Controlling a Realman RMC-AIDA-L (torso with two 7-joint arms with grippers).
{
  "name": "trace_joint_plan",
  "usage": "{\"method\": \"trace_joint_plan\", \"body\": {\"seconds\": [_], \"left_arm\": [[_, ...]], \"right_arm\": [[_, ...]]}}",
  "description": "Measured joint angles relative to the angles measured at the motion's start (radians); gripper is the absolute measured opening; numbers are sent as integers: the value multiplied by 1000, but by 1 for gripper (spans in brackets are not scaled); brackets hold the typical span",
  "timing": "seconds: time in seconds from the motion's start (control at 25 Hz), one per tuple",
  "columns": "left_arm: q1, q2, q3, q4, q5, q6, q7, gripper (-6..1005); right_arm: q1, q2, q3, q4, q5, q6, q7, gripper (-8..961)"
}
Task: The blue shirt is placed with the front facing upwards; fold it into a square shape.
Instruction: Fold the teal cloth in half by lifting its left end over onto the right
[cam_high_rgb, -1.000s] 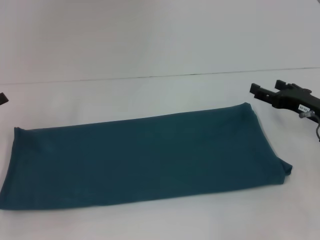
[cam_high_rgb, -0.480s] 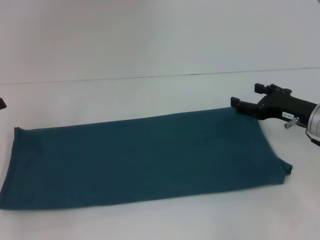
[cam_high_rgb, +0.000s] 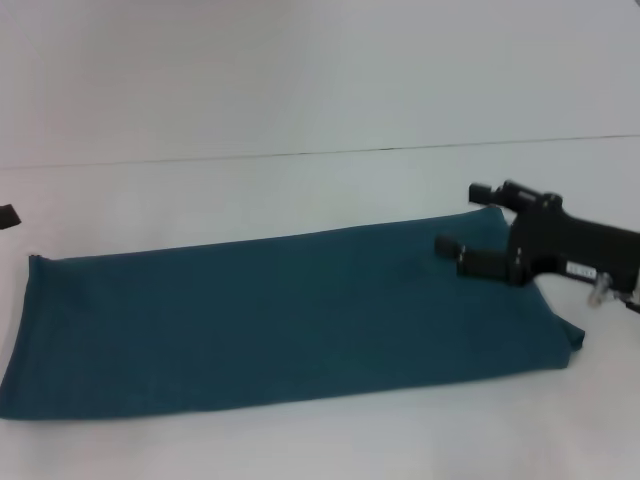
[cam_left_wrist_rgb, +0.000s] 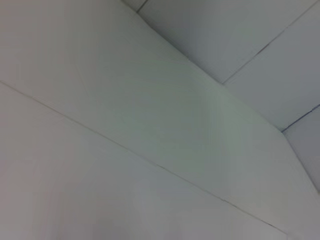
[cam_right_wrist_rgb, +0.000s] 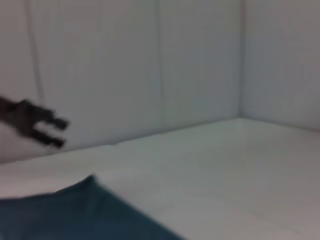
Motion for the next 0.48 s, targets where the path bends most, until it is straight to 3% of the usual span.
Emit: {"method": "trace_joint_plan", "body": {"seconds": [0.28,0.48], "left_arm": [[-6,7,-1,-20,1,58,-5,874],[-7,3,1,-23,1,67,-2,874]], "right_arm": [[-45,-14,10,3,-96,-154,-7,947],[-99,10,60,-1,-42,-191,-67,946]]}}
